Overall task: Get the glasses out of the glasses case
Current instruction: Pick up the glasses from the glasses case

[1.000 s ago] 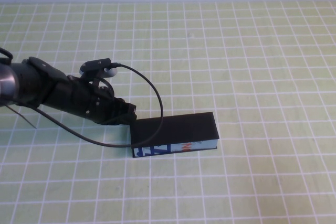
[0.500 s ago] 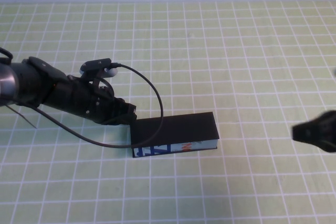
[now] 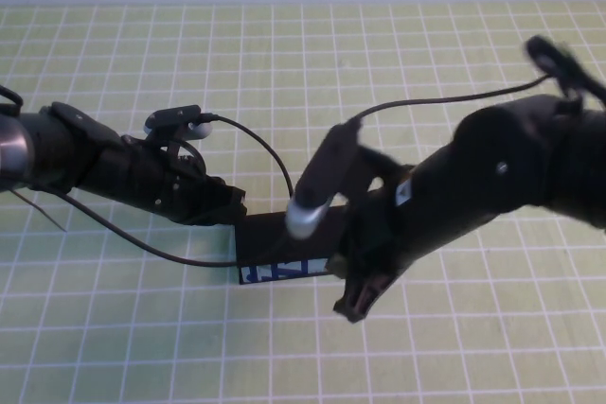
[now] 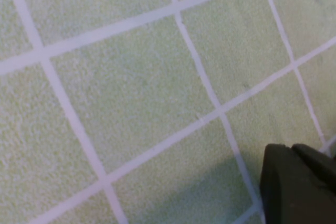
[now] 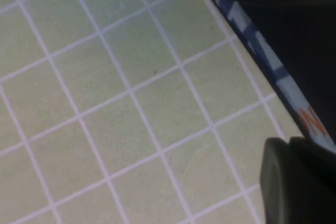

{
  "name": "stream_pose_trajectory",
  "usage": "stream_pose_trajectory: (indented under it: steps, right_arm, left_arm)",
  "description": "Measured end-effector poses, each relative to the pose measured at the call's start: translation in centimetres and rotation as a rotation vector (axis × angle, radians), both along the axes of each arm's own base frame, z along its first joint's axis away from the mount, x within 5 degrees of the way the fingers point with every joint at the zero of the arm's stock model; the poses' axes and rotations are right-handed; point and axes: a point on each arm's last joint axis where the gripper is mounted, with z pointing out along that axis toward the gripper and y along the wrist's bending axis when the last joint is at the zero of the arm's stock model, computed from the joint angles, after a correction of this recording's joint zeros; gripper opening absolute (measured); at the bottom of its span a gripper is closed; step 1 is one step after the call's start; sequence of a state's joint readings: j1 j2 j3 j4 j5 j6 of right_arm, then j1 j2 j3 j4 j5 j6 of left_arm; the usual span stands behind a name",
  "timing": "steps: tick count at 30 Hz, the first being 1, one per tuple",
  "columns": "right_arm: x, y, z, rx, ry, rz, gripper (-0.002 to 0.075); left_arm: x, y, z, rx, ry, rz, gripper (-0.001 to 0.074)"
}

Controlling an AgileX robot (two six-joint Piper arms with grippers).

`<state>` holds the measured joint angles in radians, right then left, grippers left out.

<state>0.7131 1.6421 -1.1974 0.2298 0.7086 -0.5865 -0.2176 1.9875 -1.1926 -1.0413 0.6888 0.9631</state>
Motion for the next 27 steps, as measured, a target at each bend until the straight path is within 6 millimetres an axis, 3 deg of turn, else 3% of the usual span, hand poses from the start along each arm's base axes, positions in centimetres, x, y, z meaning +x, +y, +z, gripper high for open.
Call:
stream_pose_trajectory:
  steps: [4,10,12,21,27]
  right_arm:
    - [-0.2,1.7,-0.9,-0.054,-0.125,0.161,0.0039]
    - [1.0,2.4,-2.2,-0.100,-0.248,0.240,0.0261]
    - [1.4,2.4,-2.7,-0.129,-0.277,0.266,0.0296]
    - [3.1,3.2,-4.7,-0.204,-0.417,0.340,0.0317]
    - [3.6,3.5,-6.2,-0.225,-0.422,0.358,0.0318]
  left_arm:
    - [0.0,0.0,0.0,0.001,-0.001,-0.002,-0.0003]
    - [0.0,0.0,0.0,0.000,-0.001,-0.004,-0.0003]
    - [0.0,0.0,0.0,0.000,-0.002,-0.005,-0.0003]
    - [0.0,0.0,0.0,0.001,-0.003,-0.006,-0.0003]
    - [0.0,0.0,0.0,-0.001,-0.002,-0.005,-0.0003]
